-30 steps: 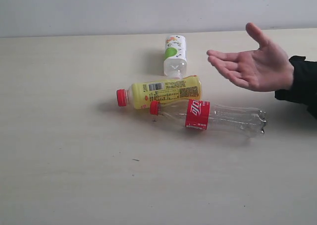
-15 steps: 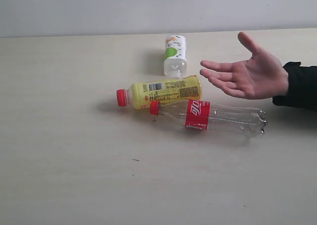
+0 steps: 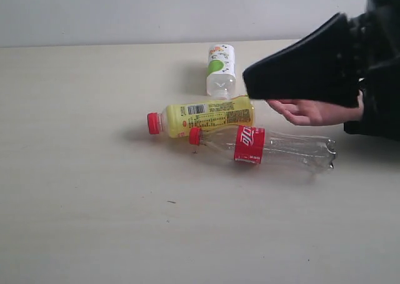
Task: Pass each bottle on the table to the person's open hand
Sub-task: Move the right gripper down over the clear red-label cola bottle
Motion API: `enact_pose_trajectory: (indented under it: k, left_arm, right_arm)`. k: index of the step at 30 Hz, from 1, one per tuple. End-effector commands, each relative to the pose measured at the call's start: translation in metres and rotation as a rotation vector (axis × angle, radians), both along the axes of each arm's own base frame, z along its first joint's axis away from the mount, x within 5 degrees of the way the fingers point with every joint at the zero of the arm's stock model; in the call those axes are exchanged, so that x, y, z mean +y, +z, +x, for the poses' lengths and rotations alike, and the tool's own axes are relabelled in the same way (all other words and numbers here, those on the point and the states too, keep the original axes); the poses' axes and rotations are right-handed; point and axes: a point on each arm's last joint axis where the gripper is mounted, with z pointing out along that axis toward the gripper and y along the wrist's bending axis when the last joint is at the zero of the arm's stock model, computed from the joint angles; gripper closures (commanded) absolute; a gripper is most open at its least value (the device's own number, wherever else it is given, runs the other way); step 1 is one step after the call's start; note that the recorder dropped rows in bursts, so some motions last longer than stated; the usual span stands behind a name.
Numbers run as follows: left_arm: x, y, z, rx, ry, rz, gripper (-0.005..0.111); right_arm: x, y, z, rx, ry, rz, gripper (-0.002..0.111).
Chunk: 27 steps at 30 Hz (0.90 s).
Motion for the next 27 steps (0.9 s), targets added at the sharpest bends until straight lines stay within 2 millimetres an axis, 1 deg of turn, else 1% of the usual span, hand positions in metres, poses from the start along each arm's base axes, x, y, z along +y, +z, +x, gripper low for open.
enact_pose_trajectory:
  k: [1,5,8,10,13,16,20,22,25,27]
  left_arm:
    - [0.000,-0.001,0.000,-0.003,0.000,-0.007,0.107]
    - [0.000,-0.001,0.000,-0.003,0.000,-0.007,0.107]
    - [0.000,-0.001,0.000,-0.003,0.000,-0.007,0.107]
    - [0.000,-0.001,0.000,-0.003,0.000,-0.007,0.107]
    - [0.000,-0.001,0.000,-0.003,0.000,-0.007,0.107]
    - [0.000,-0.001,0.000,-0.003,0.000,-0.007,0.107]
    - [0.000,-0.001,0.000,-0.003,0.000,-0.007,0.107]
    - [0.000,-0.001,0.000,-0.003,0.000,-0.007,0.107]
    - [0.000,-0.001,0.000,-0.003,0.000,-0.007,0.107]
    - [0.000,-0.001,0.000,-0.003,0.000,-0.007,0.107]
  right_arm:
    - [0.014,-0.010,0.014,0.107,0.186,-0.150,0.108]
    - [0.025,-0.035,0.027,0.076,0.114,-0.516,0.108]
    - [0.035,-0.054,0.029,0.027,0.123,-0.724,0.108]
    - [0.043,-0.066,0.028,0.001,0.150,-0.821,0.108]
    - [0.054,-0.081,0.031,-0.082,0.187,-0.949,0.108]
    - [0.061,-0.093,0.037,-0.150,0.187,-1.032,0.108]
    - [0.068,-0.105,0.048,-0.220,0.155,-1.079,0.107]
    - [0.068,-0.111,0.053,-0.247,0.169,-1.121,0.103]
    - [0.068,-0.119,0.058,-0.274,0.192,-1.176,0.091]
    - [0.071,-0.123,0.060,-0.282,0.194,-1.169,0.086]
